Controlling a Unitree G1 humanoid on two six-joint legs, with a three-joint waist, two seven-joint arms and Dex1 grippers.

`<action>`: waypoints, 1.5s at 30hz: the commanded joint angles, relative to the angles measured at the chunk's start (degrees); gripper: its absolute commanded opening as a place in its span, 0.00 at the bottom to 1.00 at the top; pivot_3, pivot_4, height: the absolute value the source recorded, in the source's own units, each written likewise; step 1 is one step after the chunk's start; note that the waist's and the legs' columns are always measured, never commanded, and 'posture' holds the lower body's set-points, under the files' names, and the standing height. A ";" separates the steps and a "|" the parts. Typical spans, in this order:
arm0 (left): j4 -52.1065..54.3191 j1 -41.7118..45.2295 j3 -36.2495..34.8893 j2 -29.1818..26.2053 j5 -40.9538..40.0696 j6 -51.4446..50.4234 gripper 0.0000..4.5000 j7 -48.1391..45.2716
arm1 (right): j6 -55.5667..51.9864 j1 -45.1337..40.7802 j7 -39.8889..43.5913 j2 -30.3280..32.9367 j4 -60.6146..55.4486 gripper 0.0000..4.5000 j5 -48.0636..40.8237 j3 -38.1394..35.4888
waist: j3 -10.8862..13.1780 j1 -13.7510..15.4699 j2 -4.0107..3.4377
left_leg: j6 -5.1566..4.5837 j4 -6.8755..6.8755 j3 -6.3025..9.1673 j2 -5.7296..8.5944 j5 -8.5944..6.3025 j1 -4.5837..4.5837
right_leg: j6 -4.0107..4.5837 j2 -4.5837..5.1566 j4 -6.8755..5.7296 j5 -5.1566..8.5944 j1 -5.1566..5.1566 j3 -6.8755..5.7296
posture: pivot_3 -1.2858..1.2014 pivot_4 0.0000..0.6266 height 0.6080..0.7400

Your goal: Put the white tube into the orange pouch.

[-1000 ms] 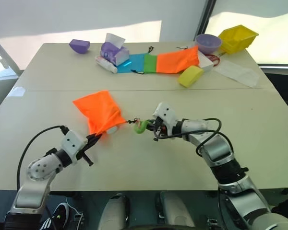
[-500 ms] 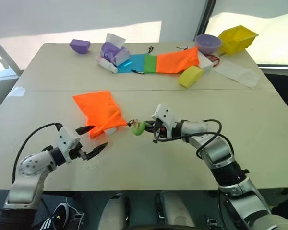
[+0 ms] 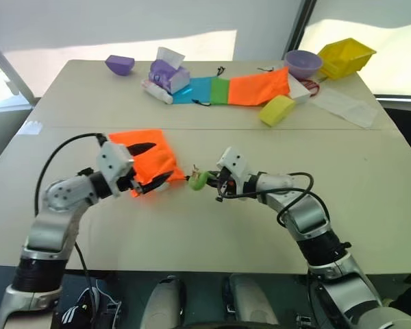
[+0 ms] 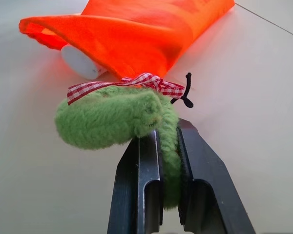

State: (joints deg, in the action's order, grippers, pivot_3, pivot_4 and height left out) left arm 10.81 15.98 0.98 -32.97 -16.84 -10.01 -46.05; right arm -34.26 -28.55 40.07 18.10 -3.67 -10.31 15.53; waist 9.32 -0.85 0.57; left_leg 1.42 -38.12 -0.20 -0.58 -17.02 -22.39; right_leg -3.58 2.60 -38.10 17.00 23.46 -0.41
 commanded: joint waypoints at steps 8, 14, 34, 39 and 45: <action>-7.39 3.83 8.99 3.91 10.65 -3.97 0.94 4.13 | -0.38 -0.87 -1.41 0.03 -1.47 0.00 -0.67 -2.35 | 0.01 0.01 0.02 | -0.02 -0.03 0.00 -0.01 0.01 0.01 | -0.02 -0.09 -0.04 -0.01 0.00 0.01 | 0.52 0.24 1.00; -10.94 7.98 10.55 5.74 11.32 -5.73 0.94 3.04 | -0.97 -0.64 -1.69 -0.29 -1.94 0.00 -0.76 -2.02 | 0.01 0.07 0.02 | -0.11 -0.10 0.00 0.03 0.06 0.01 | -0.08 -0.08 -0.07 -0.04 -0.04 0.01 | 0.52 0.24 1.00; -14.80 12.14 13.95 9.08 18.99 -10.47 0.55 7.39 | -3.62 -0.25 -1.52 -0.04 -4.45 0.00 -1.21 -2.17 | 0.01 -0.01 0.02 | -0.17 -0.11 0.01 0.02 0.10 0.03 | -0.10 -0.11 -0.13 -0.05 -0.04 0.02 | 0.52 0.24 1.00; -13.89 13.59 15.42 8.87 19.61 -14.87 0.55 5.48 | -4.08 -0.20 -1.59 -0.25 -4.97 0.00 -1.22 -2.04 | 0.01 -0.04 0.02 | -0.17 -0.11 0.01 0.02 0.10 0.04 | -0.09 -0.11 -0.13 -0.05 -0.04 0.02 | 0.52 0.24 1.00; -14.29 14.44 16.45 8.50 20.23 -15.46 0.55 4.27 | -3.99 -0.23 -1.89 -0.44 -4.99 0.00 -0.98 -2.03 | 0.01 0.02 0.02 | -0.17 -0.11 0.01 0.03 0.10 0.04 | -0.09 -0.12 -0.13 -0.05 -0.04 0.02 | 0.52 0.24 1.00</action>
State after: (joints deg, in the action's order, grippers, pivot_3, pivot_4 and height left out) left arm -3.73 30.14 16.93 -23.92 2.55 -24.76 -41.45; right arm -38.52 -28.42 38.47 17.97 -6.33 -10.44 14.19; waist 9.33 -0.83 0.60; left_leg 1.25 -38.24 -0.20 -0.55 -16.92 -22.36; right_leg -3.68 2.48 -38.23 16.95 23.41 -0.39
